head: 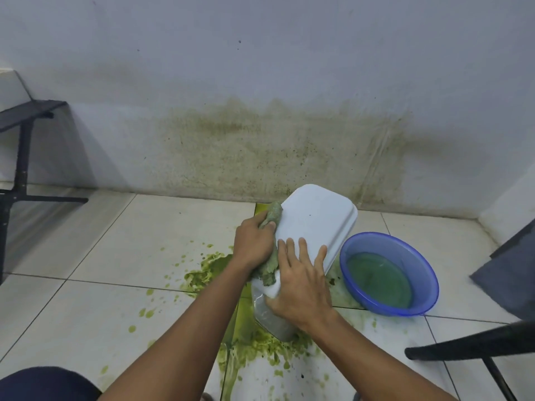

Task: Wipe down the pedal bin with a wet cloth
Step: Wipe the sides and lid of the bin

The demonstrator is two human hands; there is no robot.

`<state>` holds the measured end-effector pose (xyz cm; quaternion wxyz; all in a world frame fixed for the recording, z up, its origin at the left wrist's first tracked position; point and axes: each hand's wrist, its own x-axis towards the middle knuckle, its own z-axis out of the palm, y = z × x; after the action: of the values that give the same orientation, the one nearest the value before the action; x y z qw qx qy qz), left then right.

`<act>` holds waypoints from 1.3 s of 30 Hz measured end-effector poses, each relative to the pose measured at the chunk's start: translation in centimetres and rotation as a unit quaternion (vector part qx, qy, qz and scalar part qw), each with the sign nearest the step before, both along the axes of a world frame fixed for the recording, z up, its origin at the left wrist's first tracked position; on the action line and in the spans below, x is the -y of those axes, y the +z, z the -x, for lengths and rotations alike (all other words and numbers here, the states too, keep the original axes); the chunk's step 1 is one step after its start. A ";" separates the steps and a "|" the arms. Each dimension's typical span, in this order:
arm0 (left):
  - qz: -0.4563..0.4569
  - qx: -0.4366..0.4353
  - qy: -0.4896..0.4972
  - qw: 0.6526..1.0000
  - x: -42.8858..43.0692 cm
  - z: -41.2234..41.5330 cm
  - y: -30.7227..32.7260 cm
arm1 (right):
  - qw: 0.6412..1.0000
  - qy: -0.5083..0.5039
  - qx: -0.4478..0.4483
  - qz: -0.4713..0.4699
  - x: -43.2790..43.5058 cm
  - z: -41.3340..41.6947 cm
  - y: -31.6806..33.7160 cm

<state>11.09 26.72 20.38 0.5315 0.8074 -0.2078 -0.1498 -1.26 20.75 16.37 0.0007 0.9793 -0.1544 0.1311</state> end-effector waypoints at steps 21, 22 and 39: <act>0.010 0.118 -0.083 0.989 1.2 3.9 -3.3 | 0.985 0.112 0.080 -0.105 9.5 4.7 -1.5; 0.007 0.120 -0.086 0.989 1.1 3.9 -3.4 | 0.986 0.109 0.086 -0.091 9.5 4.7 -1.6; 0.125 0.244 -0.062 0.960 4.6 0.0 1.4 | 0.941 0.119 0.121 -0.292 14.7 -2.5 6.3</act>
<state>11.10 22.11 21.76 0.5514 0.7318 -0.3980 0.0459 1.27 6.02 22.65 -0.3199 0.9243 -0.0674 0.1972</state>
